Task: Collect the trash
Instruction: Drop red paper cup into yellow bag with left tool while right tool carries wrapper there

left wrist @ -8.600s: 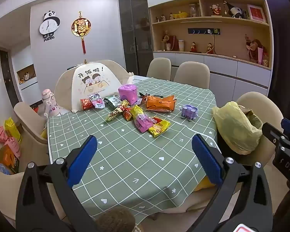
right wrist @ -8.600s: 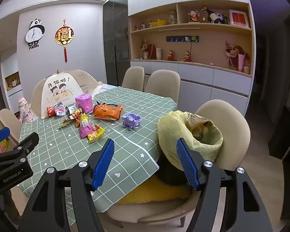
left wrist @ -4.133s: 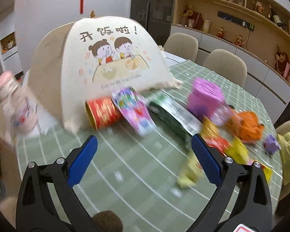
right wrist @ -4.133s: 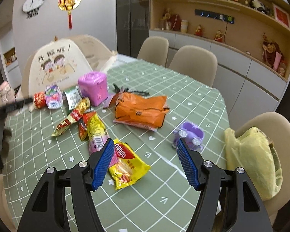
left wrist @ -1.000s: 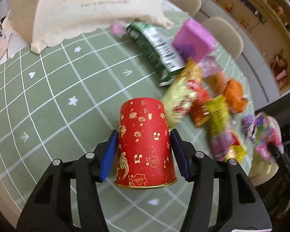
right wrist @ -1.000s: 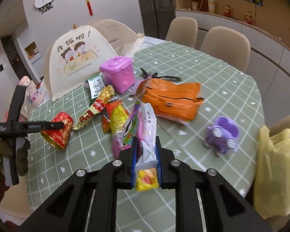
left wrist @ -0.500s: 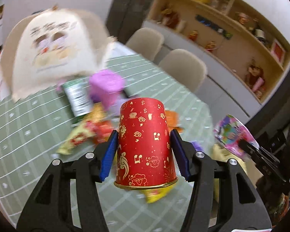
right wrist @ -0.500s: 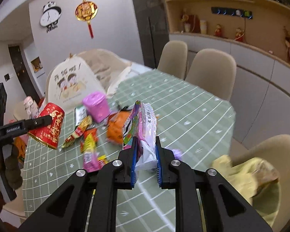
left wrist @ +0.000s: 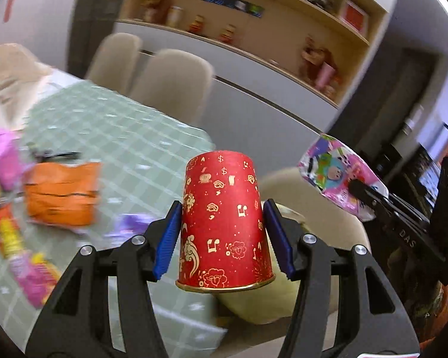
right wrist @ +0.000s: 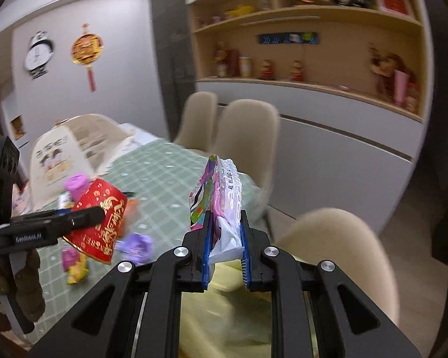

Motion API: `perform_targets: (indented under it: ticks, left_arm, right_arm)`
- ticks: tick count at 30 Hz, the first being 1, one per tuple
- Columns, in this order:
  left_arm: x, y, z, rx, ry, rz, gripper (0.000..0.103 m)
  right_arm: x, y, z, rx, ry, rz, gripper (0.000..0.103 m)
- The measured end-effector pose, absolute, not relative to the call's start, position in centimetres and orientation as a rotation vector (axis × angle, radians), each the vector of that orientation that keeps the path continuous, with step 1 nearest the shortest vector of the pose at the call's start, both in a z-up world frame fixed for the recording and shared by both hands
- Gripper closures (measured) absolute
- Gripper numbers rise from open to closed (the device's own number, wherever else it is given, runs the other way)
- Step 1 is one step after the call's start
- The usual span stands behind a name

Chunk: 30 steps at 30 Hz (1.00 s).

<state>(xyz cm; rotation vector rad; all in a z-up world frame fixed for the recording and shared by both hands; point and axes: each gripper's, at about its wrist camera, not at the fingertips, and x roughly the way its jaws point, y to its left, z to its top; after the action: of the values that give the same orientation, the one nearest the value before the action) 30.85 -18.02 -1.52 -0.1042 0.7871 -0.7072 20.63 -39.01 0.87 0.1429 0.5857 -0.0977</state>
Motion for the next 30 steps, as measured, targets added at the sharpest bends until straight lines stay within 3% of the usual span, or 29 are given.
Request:
perform_targets:
  ticks: [12,15,17,24,30]
  left_arm:
    - [29.3,-31.5,-5.7,-0.025,0.879,-0.908,0.049]
    - [29.6,-32.5,-6.9,-0.032,0.928,-0.937,0.032]
    - [29.9,-32.3,-7.4,-0.039,0.949,-0.919,0.025]
    - [30.3,-28.8,-7.2,-0.074,0.937,-0.793,0.022]
    - [29.8,-25.8,-6.5,-0.01,0.91,-0.648,0.018]
  right_arm:
    - [17.3,-47.5,-1.7,0.206,0.627,-0.198,0.086]
    - [17.4,-48.0,-2.5,0.223,0.639,-0.178,0.086]
    - [17.8,-47.9,-3.2,0.23,0.652,-0.157,0.086]
    - [20.4,-46.1,-7.7,0.281,0.753,-0.071,0.086]
    - [23.3,-44.3,-14.0,0.327,0.966,-0.067,0.086]
